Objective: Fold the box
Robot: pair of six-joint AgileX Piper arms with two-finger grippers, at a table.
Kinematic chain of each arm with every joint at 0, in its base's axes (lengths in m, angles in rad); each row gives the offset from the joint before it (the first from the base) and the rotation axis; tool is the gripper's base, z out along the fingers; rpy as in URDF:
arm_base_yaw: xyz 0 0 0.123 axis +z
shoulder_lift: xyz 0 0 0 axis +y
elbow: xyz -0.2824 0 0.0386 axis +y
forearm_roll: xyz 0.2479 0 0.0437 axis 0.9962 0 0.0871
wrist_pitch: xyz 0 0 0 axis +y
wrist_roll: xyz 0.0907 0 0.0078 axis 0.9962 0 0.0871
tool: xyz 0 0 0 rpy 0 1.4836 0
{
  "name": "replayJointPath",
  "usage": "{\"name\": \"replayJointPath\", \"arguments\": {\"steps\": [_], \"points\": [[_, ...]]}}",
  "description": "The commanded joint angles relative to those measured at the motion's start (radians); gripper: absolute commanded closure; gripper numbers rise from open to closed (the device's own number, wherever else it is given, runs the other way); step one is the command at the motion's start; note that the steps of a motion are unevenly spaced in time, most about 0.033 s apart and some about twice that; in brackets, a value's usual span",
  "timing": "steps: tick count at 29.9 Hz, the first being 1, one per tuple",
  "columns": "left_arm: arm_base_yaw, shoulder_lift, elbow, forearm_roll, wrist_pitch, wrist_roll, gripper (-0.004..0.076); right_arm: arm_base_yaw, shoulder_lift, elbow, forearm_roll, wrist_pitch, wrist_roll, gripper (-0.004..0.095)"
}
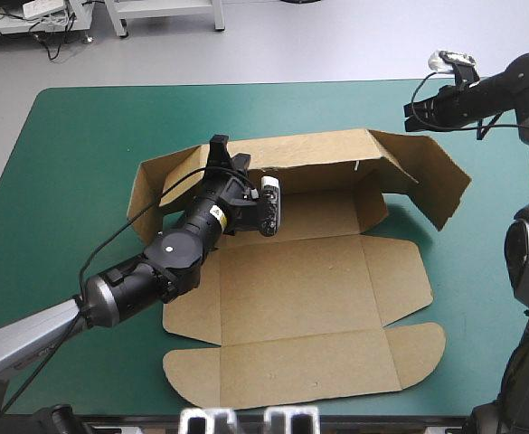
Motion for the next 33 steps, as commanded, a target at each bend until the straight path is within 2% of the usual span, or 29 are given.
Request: {"name": "replayJointPath", "arguments": {"steps": [1,5,10,13,17,21,23,26,29,33], "points": [[-0.006,-0.030,-0.026,0.047,0.072,-0.044,0.0734,0.000,-0.112,0.019,0.001,0.022,-0.027,0.0931],[-0.006,-0.030,-0.026,0.051,0.072,-0.052,0.0734,0.000,-0.207,0.148,0.016,0.022,-0.125,0.0932],[-0.006,-0.030,-0.026,0.068,0.059,-0.074,0.0734,0.000,-0.295,0.316,0.144,0.020,-0.305,0.0932],[-0.006,-0.030,-0.026,0.068,0.049,-0.074,0.0734,0.000,-0.329,0.378,0.198,0.020,-0.348,0.0932],[-0.006,-0.030,-0.026,0.068,0.039,-0.075,0.0734,0.000,-0.389,0.488,0.203,0.020,-0.394,0.0932],[-0.006,-0.030,-0.026,0.068,0.027,-0.076,0.0734,0.000,-0.485,0.647,0.214,0.013,-0.513,0.0932],[-0.006,-0.030,-0.026,0.065,-0.001,-0.076,0.0734,0.000,-0.527,0.709,0.232,-0.042,-0.567,0.0931],[-0.006,-0.030,-0.026,0.065,-0.058,-0.076,0.0734,0.000,-0.572,0.802,0.320,-0.171,-0.718,0.0931],[-0.006,-0.028,-0.026,0.065,-0.085,-0.076,0.0734,0.000,-0.577,0.832,0.371,-0.191,-0.877,0.0931],[-0.006,-0.022,-0.026,0.060,-0.082,-0.076,0.0734,0.000,-0.577,0.832,0.360,-0.231,-0.914,0.0920]]}}
